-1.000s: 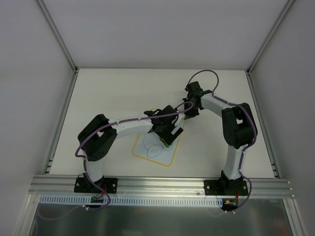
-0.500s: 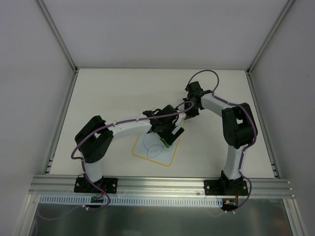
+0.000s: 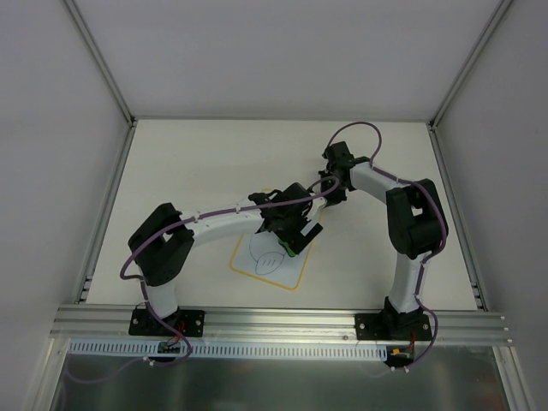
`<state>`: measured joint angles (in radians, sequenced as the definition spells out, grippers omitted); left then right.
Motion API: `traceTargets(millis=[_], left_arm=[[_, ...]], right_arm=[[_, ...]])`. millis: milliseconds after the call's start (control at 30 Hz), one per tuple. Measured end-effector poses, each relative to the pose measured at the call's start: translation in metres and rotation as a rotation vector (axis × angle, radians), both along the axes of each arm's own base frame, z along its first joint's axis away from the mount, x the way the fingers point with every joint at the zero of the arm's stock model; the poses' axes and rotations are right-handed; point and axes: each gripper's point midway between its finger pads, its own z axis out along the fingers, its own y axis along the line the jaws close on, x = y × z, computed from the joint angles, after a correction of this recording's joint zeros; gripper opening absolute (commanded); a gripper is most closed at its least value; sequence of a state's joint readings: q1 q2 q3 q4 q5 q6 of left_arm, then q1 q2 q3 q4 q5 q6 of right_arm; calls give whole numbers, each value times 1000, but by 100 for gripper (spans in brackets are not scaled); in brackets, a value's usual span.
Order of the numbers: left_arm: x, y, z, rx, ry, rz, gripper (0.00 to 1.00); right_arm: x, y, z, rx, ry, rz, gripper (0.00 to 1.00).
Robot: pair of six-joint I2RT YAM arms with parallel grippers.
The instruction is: Erase the whiteboard
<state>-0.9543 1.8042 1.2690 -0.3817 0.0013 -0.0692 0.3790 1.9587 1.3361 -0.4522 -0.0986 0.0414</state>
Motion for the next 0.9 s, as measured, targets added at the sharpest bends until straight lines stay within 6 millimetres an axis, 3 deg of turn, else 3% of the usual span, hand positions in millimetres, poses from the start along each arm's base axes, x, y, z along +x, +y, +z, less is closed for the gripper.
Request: traceTargets(millis=[400,567,900], left_arm=[[-6,6,-25,64,48,-5,91],[-4,7,-25,72,38,1,85],[-9,2,-28,79,41,-16,86]], right_arm=[[-1,1,0,12,6,0,0],[-1,1,0,13,6,0,0],[-1,1,0,17,7,0,0]])
